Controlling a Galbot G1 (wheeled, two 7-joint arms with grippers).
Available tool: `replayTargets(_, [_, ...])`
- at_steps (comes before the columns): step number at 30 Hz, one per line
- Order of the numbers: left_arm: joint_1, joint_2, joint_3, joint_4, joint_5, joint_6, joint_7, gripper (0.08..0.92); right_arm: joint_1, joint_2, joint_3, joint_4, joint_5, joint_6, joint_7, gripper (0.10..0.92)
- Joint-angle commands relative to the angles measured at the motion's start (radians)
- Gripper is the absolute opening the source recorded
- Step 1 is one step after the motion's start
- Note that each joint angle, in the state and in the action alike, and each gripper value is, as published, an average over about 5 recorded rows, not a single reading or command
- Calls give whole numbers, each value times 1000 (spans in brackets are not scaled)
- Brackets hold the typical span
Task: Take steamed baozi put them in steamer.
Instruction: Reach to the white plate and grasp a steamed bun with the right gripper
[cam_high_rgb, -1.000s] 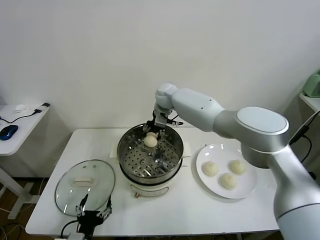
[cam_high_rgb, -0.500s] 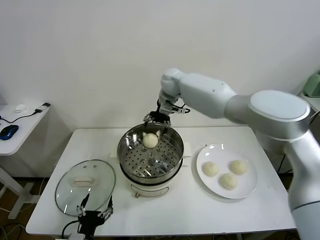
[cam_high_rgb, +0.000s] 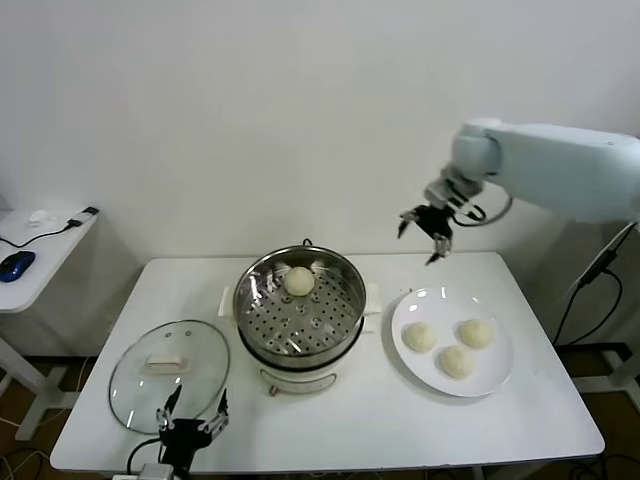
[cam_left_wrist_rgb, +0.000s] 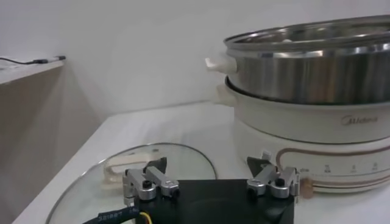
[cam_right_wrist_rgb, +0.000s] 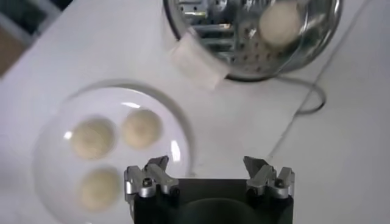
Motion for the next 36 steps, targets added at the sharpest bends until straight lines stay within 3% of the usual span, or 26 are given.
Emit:
replayTargets(1, [0,-1,0,2,-1,1,0,823,-83,-184,-46,196,117,-338,102,823])
replayTargets(14, [9,-5,-3,10,0,0,-2,823,-443,-82,203,-5,-13,-373,145,823])
replayTargets(26, [11,2,-1,15,-1,-6,-3,823,-505,-3,271,-122,-37,-387,171,817])
replayTargets(36, [7,4,0,16,-1,-11,-4,823,-486,5,279,-116,-28,-388,165,652])
